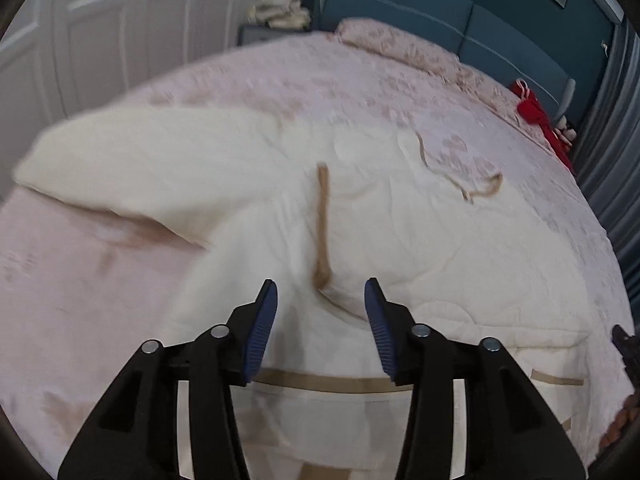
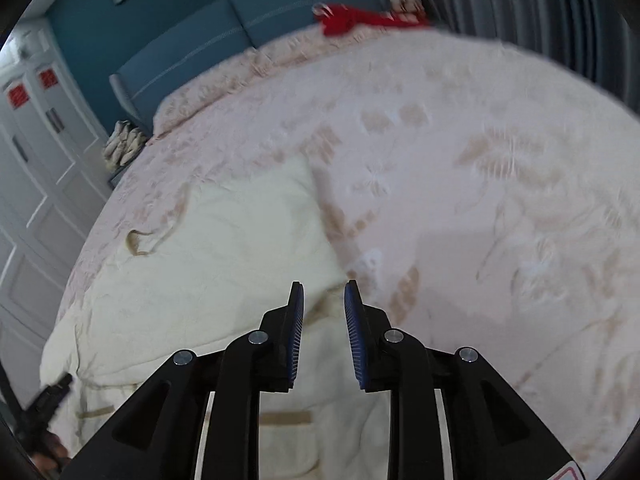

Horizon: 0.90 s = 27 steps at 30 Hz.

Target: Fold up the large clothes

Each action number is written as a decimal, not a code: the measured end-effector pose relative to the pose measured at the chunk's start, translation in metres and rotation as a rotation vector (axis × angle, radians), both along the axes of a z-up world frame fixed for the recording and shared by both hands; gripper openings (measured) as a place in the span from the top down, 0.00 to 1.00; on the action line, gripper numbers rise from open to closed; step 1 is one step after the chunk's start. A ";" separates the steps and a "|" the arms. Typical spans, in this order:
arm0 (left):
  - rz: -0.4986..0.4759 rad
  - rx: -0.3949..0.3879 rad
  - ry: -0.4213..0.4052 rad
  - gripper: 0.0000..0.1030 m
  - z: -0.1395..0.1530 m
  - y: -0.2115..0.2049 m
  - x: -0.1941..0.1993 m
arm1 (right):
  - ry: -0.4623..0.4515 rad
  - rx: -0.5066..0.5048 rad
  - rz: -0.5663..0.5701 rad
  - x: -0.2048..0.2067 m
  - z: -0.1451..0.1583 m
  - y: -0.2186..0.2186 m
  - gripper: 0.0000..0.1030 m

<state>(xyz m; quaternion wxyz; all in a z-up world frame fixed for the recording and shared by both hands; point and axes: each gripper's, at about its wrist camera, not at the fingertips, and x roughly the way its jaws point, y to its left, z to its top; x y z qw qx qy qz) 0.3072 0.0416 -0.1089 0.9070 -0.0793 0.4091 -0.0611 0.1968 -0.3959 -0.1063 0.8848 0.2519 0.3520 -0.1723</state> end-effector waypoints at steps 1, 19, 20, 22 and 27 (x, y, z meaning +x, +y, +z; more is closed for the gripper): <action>0.013 -0.001 -0.023 0.57 0.010 0.000 -0.002 | -0.005 -0.001 0.036 0.005 0.006 0.009 0.78; -0.156 0.125 0.056 0.58 -0.057 -0.101 0.022 | 0.148 -0.121 0.460 0.093 -0.062 0.189 0.84; -0.157 0.129 0.050 0.58 -0.059 -0.101 0.020 | 0.144 -0.122 0.456 0.093 -0.065 0.188 0.85; -0.155 0.142 0.033 0.58 -0.063 -0.104 0.018 | 0.138 -0.137 0.451 0.091 -0.068 0.192 0.86; -0.147 0.132 0.014 0.58 -0.068 -0.103 0.019 | 0.124 -0.156 0.445 0.086 -0.074 0.195 0.86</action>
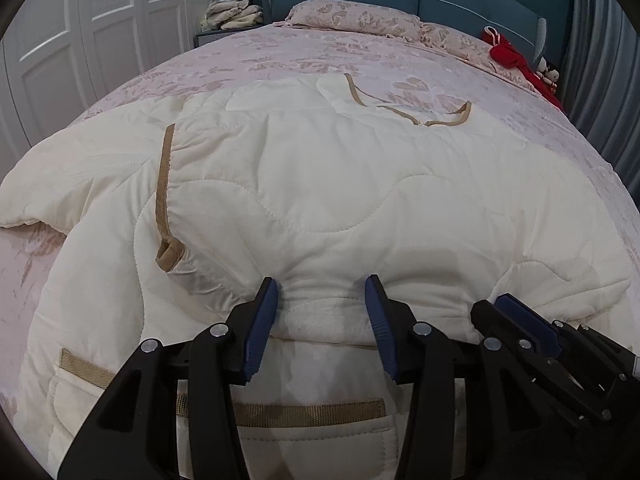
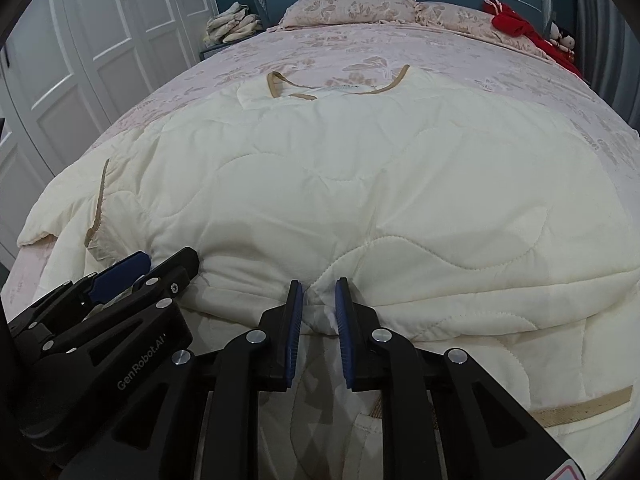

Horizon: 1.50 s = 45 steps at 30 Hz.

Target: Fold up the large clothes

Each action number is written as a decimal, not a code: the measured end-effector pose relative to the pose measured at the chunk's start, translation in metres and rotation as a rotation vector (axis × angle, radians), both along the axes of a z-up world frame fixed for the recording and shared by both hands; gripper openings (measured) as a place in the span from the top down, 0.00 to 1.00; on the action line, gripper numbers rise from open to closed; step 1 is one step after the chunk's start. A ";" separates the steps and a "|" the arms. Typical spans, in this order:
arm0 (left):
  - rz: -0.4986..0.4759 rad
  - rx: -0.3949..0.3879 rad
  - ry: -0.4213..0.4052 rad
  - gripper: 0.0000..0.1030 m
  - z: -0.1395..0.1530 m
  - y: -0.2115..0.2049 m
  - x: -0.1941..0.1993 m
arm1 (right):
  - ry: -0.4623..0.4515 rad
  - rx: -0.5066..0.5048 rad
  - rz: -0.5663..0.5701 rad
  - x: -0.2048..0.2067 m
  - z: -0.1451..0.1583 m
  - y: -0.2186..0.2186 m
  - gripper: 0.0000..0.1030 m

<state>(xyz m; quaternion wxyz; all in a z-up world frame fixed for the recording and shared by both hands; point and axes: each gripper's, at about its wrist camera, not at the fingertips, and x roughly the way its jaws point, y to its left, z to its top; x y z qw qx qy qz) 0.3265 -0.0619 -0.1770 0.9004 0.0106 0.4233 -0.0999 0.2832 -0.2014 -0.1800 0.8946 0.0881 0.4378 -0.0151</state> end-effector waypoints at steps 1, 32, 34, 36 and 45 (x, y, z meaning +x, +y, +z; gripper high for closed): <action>0.000 -0.001 -0.003 0.58 0.000 0.000 0.000 | -0.003 0.001 0.000 0.000 -0.001 0.000 0.86; 0.859 -0.665 0.080 0.90 0.011 0.479 0.091 | -0.031 -0.079 -0.001 0.000 -0.002 0.013 0.87; 0.803 -0.625 0.042 0.94 0.031 0.468 0.095 | -0.031 -0.079 -0.001 0.000 -0.002 0.013 0.87; 0.705 -0.572 -0.012 0.95 0.069 0.445 0.103 | -0.031 -0.078 -0.001 0.000 -0.002 0.013 0.87; 0.146 -0.483 -0.228 0.95 0.234 0.242 0.096 | -0.034 -0.049 -0.004 0.000 0.000 0.010 0.87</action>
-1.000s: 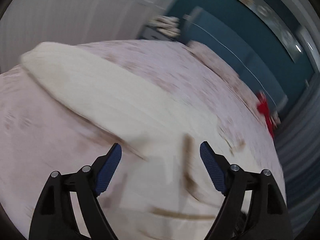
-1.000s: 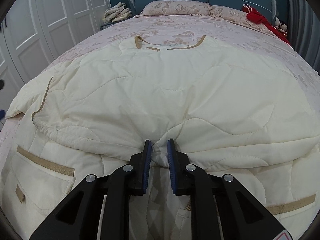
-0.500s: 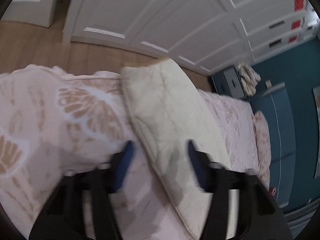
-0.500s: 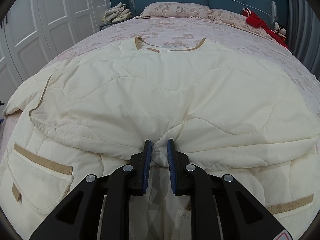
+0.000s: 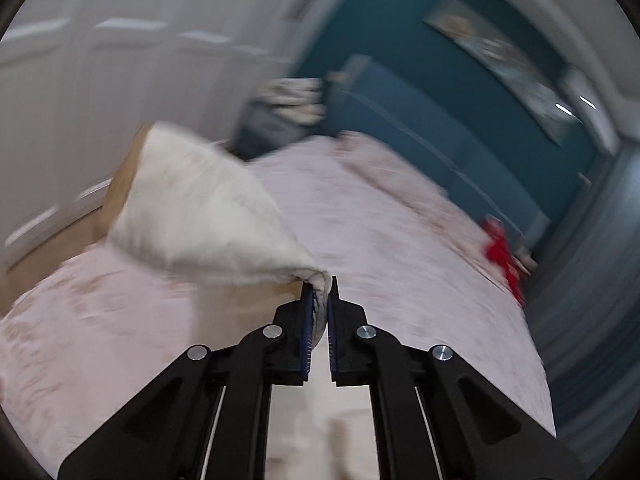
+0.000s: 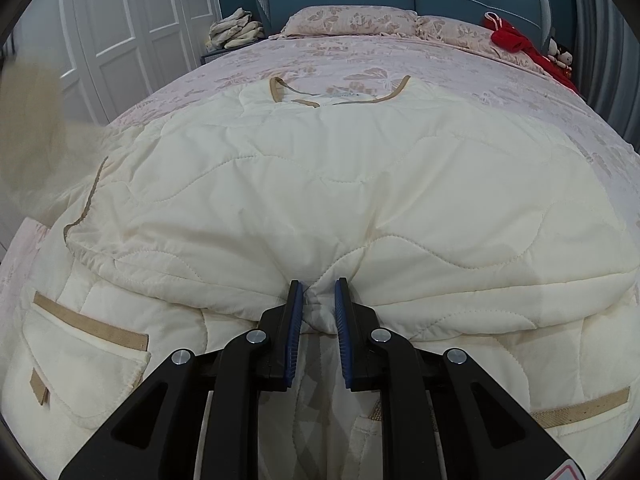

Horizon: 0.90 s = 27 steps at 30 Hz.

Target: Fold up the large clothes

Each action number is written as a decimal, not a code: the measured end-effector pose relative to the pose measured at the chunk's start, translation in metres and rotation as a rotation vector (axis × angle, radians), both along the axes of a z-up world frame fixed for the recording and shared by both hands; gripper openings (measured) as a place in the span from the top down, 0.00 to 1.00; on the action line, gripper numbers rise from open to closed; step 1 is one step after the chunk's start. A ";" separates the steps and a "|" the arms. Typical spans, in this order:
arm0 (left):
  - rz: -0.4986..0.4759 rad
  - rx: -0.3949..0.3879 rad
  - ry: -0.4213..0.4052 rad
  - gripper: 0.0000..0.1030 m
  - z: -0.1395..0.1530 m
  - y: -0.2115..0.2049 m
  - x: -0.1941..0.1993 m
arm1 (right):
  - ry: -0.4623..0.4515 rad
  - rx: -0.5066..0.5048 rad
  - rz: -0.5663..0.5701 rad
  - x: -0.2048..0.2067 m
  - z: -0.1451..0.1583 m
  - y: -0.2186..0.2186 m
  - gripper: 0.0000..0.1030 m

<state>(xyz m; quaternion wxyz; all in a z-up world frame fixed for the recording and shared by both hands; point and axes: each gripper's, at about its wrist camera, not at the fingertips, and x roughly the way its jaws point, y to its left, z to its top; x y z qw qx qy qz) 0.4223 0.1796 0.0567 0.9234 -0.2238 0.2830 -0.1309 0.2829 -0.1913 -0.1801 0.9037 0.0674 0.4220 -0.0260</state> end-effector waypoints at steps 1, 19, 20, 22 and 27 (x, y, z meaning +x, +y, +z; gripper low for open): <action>-0.062 0.002 -0.008 0.95 0.009 -0.030 -0.003 | 0.000 0.004 0.000 0.000 0.001 0.000 0.87; -0.371 -0.084 0.369 0.30 -0.163 -0.260 -0.083 | -0.028 0.299 -0.158 -0.097 0.064 -0.100 0.57; -0.353 -0.121 0.354 0.27 -0.159 -0.245 -0.084 | -0.039 0.301 -0.151 -0.095 0.067 -0.100 0.53; -0.283 -0.182 0.317 0.23 -0.150 -0.211 -0.084 | -0.057 0.304 -0.138 -0.087 0.072 -0.099 0.49; -0.038 -0.280 0.357 0.23 -0.167 -0.104 -0.072 | -0.073 0.309 -0.217 -0.073 0.069 -0.117 0.47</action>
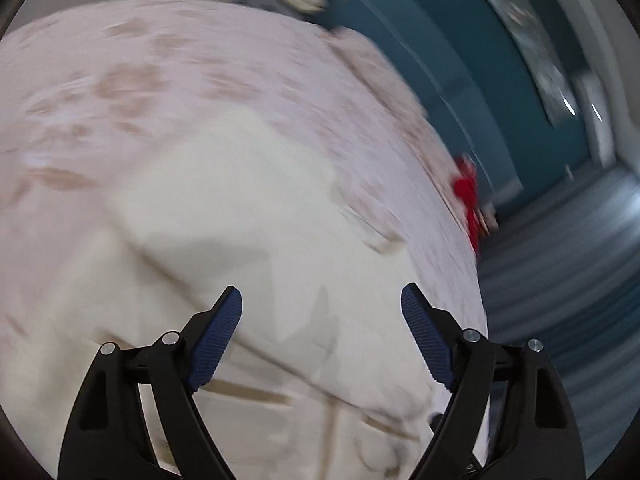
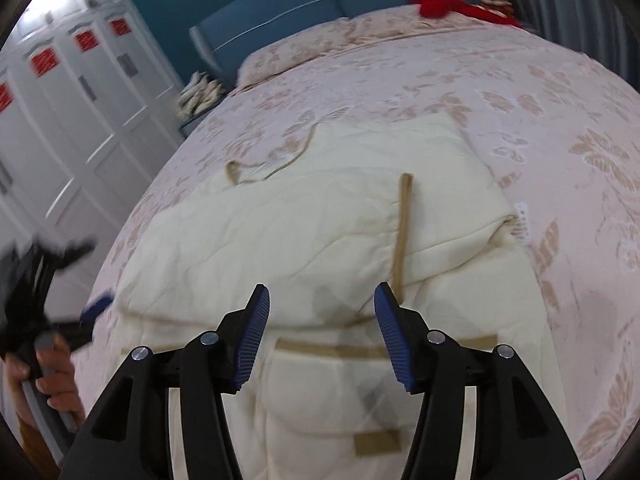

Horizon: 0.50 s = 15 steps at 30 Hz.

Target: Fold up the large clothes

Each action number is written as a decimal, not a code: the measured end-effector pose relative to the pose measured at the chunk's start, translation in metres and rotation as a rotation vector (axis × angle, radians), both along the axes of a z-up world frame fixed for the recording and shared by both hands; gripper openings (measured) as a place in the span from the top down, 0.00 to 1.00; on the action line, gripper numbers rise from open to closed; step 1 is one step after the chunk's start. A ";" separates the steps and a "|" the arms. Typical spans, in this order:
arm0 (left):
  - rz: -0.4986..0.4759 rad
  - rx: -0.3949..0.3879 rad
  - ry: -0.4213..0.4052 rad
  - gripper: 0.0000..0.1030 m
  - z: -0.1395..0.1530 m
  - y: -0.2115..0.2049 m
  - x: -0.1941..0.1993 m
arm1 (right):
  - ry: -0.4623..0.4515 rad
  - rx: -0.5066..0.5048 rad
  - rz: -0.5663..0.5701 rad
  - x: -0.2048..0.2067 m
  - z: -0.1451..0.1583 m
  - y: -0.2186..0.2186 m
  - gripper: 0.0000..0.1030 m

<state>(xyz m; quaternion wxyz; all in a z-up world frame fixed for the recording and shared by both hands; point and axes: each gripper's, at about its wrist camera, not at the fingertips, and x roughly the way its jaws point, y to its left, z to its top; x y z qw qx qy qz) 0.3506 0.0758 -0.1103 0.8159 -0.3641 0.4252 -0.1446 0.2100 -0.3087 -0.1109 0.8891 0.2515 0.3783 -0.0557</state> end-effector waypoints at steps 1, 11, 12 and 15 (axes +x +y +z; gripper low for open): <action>0.039 -0.030 0.037 0.24 -0.009 0.019 0.005 | 0.004 0.011 -0.020 0.001 -0.002 -0.004 0.47; 0.158 -0.273 0.191 0.55 -0.067 0.069 0.040 | 0.090 0.000 0.026 0.052 -0.009 -0.006 0.90; 0.158 -0.276 0.192 0.65 -0.066 0.069 0.043 | 0.073 -0.014 0.036 0.054 0.000 -0.004 0.91; 0.160 -0.260 0.174 0.89 -0.054 0.069 0.052 | -0.072 -0.054 0.041 0.060 0.059 -0.013 0.93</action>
